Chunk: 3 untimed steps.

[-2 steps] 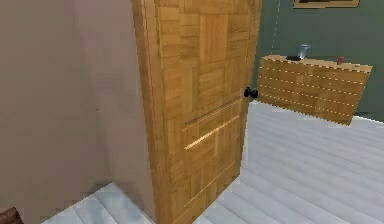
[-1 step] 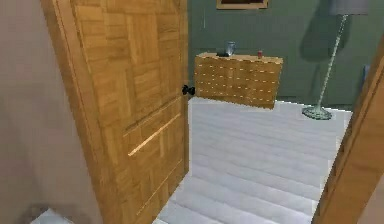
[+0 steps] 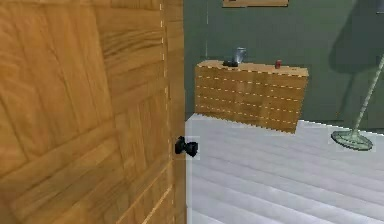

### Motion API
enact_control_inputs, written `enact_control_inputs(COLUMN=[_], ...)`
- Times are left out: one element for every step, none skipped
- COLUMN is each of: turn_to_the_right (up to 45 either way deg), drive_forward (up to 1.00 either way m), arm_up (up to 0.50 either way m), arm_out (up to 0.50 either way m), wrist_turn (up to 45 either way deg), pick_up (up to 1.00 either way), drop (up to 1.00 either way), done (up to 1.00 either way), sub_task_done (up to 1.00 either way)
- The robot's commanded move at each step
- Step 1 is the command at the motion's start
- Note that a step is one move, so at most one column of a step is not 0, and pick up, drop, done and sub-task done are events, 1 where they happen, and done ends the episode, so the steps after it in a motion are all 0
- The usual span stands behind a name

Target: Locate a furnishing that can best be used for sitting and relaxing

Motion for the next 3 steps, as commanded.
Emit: enact_control_inputs(turn_to_the_right=[45.0, 9.0, 3.0], drive_forward=[0.00, 0.00, 0.00], arm_up=[0.00, 0.00, 0.00], arm_out=[0.00, 0.00, 0.00], wrist_turn=[0.0, 0.0, 0.0], pick_up=[0.00, 0.00, 0.00], drop=[0.00, 0.00, 0.00], done=[0.00, 0.00, 0.00], sub_task_done=[0.00, 0.00, 0.00])
